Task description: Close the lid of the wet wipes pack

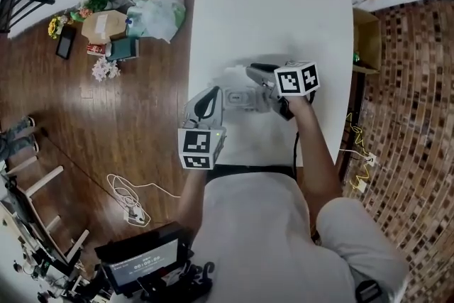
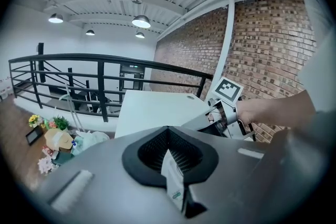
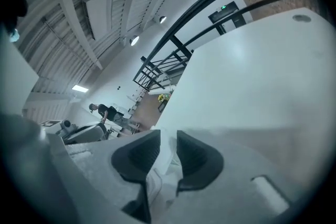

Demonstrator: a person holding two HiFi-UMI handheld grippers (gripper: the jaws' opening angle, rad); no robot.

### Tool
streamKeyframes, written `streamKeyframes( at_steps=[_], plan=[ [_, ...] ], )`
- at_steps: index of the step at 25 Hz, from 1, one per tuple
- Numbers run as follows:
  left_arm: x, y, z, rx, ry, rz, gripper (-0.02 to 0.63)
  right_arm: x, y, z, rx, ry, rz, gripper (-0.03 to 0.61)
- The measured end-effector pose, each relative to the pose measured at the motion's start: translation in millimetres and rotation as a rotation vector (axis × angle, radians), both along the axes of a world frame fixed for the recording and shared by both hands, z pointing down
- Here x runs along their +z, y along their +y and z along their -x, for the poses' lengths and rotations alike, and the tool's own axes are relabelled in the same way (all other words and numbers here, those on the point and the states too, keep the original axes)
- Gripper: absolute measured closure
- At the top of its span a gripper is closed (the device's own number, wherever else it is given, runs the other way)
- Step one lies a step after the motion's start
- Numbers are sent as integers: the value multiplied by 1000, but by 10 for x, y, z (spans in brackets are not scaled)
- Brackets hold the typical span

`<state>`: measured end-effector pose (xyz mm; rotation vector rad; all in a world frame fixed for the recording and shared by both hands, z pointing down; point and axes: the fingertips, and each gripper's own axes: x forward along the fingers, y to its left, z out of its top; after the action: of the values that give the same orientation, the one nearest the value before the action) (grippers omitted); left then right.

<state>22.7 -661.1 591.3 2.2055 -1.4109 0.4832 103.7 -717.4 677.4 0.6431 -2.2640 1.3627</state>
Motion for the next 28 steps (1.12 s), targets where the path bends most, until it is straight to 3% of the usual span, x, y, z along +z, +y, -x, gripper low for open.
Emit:
streamKeyframes(
  at_steps=[5,14,22,28],
  plan=[
    [-40,2,-3,12,11,-15,598,-425,167,30,-115,7,-146,534],
    [-44,37,3,14,17,-4,598,-534,664,72,-339,138,-254,532],
    [66,137,42,14,5,16,598,-389,939,96,-486,185,-220,522],
    [100,181,55,18,-4,21,598,-59,1028,151,-476,282,-162,540]
  ],
)
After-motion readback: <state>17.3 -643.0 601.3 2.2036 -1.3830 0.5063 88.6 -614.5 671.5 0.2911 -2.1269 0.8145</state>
